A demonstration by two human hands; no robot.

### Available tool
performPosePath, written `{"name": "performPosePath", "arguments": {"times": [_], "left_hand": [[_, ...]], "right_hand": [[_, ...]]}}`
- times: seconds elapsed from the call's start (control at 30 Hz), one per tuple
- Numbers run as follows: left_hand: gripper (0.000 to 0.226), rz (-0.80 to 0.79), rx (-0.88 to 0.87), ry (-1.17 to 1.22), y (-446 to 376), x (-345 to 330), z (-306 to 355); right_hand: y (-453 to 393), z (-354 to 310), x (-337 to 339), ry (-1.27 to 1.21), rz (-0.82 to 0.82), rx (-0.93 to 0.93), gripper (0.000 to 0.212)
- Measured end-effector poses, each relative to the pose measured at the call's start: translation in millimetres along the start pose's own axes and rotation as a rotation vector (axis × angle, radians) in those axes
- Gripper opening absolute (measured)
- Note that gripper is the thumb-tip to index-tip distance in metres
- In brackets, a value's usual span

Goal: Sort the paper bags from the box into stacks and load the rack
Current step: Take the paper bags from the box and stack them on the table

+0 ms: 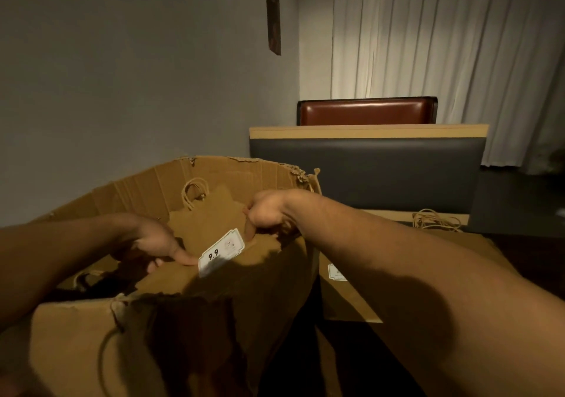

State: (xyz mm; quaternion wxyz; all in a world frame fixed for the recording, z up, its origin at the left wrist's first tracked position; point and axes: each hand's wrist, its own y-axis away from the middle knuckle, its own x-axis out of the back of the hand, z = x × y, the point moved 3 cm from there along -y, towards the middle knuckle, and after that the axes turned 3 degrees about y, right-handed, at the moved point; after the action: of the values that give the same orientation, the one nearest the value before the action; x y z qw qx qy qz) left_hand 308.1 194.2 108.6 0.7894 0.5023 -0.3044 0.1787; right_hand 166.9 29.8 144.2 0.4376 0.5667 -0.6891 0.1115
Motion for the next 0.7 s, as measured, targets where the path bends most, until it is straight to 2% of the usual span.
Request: {"name": "performPosePath", "arguments": {"times": [0.07,0.13,0.2,0.23,0.37,0.47,0.6,0.7], "left_hand": [[0.054,0.014,-0.071,0.030,2,-2,0],[0.059,0.018,-0.161,0.177,2,-4,4],[0.059,0.011,-0.231,0.300,4,-8,8],[0.066,0.021,-0.241,0.290,7,-11,10],[0.101,0.194,-0.245,0.003,14,-8,11],[0.113,0.146,-0.244,0.135,15,-11,11],[0.079,0.113,-0.299,0.359,16,-20,18],[0.032,0.112,-0.300,0.366,22,-25,22]], "right_hand": [[-3,1,3,0.047,0.089,0.001,0.026],[-2,2,4,0.181,0.129,-0.010,0.019],[0,-1,1,0.327,0.076,-0.012,0.010],[1,-1,-1,0.357,0.045,-0.018,0.009],[0,0,-4,0.317,-0.007,-0.039,0.029],[-2,2,-3,0.242,-0.001,-0.058,0.031],[-3,4,2,0.202,0.079,-0.042,0.031],[-2,3,5,0.154,0.145,-0.032,0.029]]}}
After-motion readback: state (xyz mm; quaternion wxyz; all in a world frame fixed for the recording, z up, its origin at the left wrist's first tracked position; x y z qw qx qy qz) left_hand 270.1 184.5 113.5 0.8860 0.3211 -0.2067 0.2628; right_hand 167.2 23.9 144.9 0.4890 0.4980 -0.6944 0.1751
